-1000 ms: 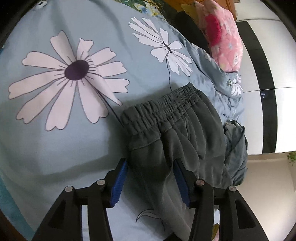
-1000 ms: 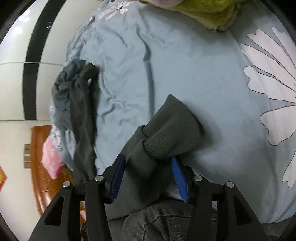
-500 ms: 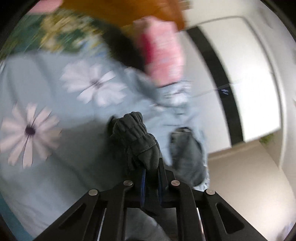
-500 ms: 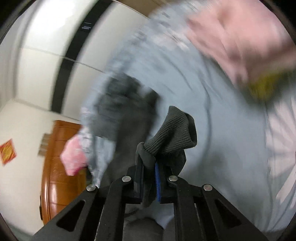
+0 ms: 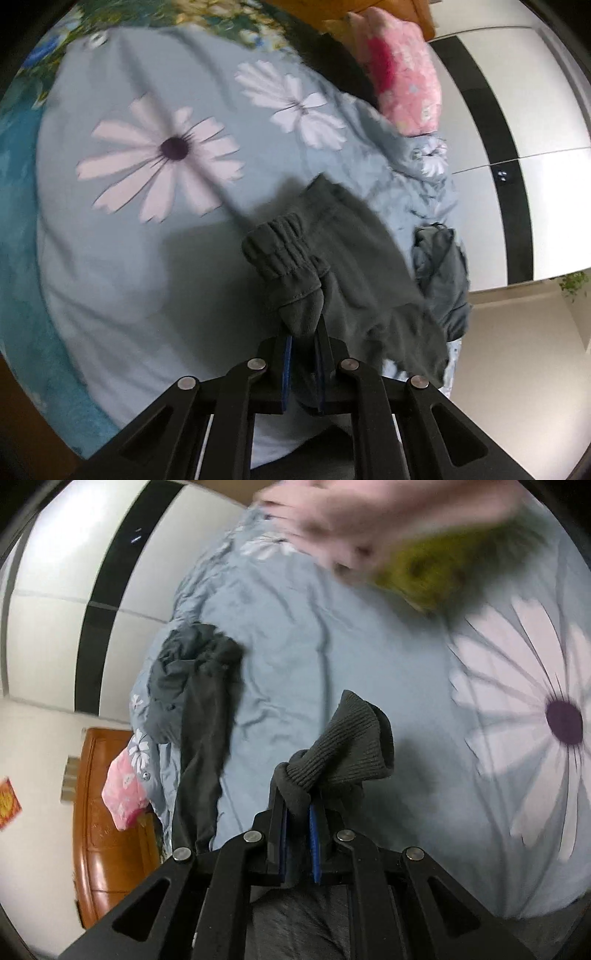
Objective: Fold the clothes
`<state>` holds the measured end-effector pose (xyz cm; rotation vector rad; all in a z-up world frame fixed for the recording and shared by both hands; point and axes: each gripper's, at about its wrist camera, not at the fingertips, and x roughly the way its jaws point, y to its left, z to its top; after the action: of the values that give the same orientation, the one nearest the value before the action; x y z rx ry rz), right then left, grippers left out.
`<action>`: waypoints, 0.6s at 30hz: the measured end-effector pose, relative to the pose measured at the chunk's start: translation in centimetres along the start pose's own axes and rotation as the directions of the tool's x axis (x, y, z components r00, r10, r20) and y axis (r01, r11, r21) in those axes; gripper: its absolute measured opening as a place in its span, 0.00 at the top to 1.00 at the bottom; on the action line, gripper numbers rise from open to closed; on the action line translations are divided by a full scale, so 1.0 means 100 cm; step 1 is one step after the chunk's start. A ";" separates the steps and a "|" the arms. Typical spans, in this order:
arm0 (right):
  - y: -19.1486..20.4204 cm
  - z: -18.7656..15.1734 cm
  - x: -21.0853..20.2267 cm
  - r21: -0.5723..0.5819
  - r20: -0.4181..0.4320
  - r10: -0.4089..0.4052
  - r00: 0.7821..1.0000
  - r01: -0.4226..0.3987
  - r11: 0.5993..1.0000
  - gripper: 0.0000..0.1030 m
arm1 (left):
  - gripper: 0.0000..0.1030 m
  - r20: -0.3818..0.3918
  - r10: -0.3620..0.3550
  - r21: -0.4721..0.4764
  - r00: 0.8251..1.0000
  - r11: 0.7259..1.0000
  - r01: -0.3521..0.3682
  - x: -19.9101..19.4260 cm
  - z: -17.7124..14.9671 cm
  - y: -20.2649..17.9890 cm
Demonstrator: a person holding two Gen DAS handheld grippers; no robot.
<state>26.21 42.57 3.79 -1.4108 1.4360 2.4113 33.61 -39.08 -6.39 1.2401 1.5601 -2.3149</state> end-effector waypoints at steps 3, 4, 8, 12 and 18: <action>0.034 0.018 0.006 -0.038 0.024 0.023 0.999 -0.022 0.999 0.90 | 0.90 0.018 -0.025 0.030 1.000 0.999 0.025 0.000 0.011 -0.032; 0.045 0.024 0.008 -0.051 0.032 0.031 0.999 -0.029 0.998 0.90 | 0.90 0.021 -0.037 0.030 0.999 0.999 0.036 -0.002 0.014 -0.039; 0.082 0.052 0.021 -0.081 0.041 0.050 0.998 -0.047 0.996 0.90 | 0.90 0.013 -0.092 -0.016 0.996 0.996 0.092 -0.008 0.033 -0.055; 0.121 0.089 0.054 -0.105 0.026 0.021 0.999 -0.018 0.994 0.90 | 0.89 -0.011 -0.114 -0.072 0.993 0.991 0.113 0.009 0.060 -0.070; 0.169 0.149 0.147 -0.093 -0.045 -0.068 0.997 0.064 0.994 0.90 | 0.85 -0.025 -0.111 -0.133 0.993 0.985 0.107 0.056 0.103 -0.091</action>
<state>0.22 37.18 8.20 -1.5195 1.2814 2.4484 19.66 -41.14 -1.83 1.1959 1.8026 -2.2218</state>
